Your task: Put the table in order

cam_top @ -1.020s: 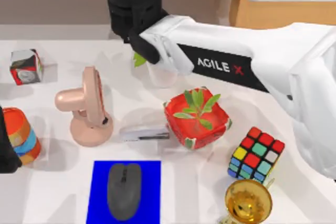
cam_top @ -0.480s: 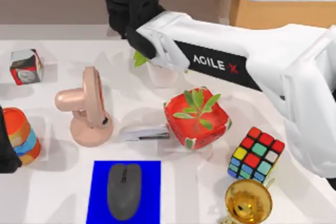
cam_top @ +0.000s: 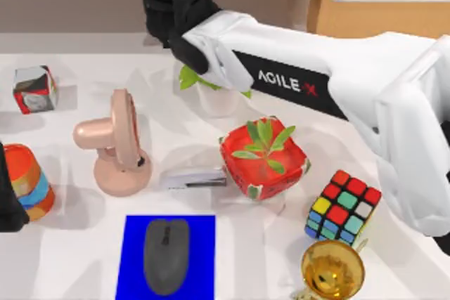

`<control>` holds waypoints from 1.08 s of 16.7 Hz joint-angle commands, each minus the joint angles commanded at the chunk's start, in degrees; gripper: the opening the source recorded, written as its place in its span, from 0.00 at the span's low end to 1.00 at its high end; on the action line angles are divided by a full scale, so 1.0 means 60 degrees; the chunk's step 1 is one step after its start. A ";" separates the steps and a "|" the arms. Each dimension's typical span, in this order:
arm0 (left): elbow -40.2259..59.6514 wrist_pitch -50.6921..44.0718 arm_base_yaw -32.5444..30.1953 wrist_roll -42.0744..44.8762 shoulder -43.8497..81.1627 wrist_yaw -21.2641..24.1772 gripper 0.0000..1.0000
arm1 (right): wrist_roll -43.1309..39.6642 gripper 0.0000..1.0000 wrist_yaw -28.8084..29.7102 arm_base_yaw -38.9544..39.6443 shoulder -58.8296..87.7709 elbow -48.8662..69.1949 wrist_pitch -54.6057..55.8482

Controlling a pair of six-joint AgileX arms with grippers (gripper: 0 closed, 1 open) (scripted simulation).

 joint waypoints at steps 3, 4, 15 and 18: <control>0.0000 0.0000 0.0000 0.0000 0.0000 0.0000 1.00 | 0.0000 0.62 0.0000 0.0000 0.0000 0.0000 0.0000; 0.0000 0.0000 0.0000 0.0000 0.0000 0.0000 1.00 | 0.0000 0.55 0.0000 0.0000 0.0000 0.0000 0.0000; 0.0000 0.0000 0.0000 0.0000 0.0000 0.0000 1.00 | 0.0000 0.00 0.0000 0.0000 0.0000 0.0000 0.0000; 0.0000 0.0000 0.0000 0.0000 0.0000 0.0000 1.00 | 0.0000 0.00 0.0000 0.0000 0.0000 0.0000 0.0000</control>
